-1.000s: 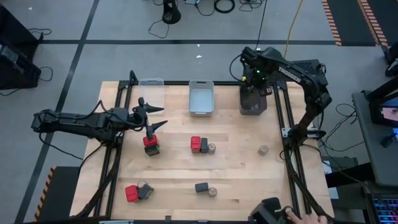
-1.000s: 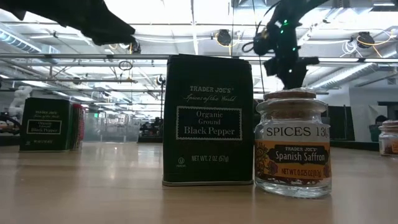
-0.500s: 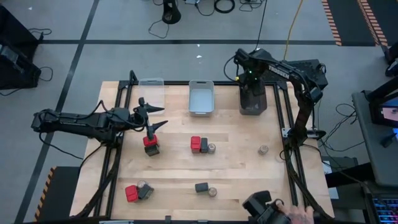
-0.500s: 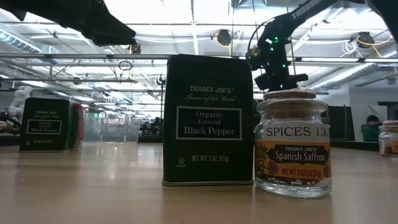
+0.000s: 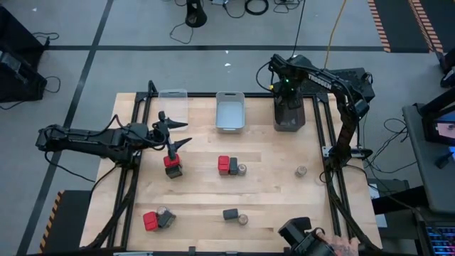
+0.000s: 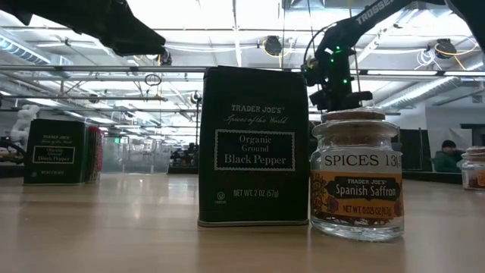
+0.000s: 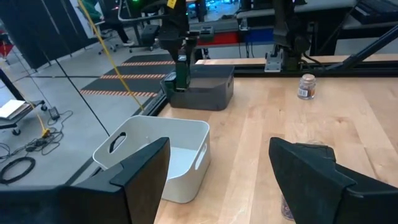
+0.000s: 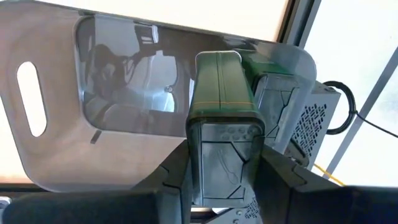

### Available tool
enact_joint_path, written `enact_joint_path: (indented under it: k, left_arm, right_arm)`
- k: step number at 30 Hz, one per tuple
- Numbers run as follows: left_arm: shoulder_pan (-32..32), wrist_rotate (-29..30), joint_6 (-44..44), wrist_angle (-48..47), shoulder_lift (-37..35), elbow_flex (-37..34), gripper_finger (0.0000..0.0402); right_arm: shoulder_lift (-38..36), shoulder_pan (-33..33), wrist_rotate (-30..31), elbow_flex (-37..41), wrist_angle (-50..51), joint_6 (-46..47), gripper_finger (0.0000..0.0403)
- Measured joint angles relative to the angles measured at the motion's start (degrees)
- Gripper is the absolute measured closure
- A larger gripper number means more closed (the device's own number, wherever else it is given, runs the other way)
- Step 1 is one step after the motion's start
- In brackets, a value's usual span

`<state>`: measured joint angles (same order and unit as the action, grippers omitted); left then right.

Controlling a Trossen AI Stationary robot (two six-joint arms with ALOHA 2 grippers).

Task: Sort spices by type
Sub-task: Put the green seasoning can into the black bin

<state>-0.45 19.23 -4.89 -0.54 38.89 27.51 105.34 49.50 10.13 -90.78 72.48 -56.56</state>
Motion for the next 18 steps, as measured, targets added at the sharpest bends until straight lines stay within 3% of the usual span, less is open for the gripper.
enact_joint_path:
  k: [18]
  left_arm:
    - [0.0,0.0,0.0,0.0,0.0,0.0,0.012]
  right_arm:
    - [5.5,0.1,0.8,0.1,-0.8,3.4,0.0298]
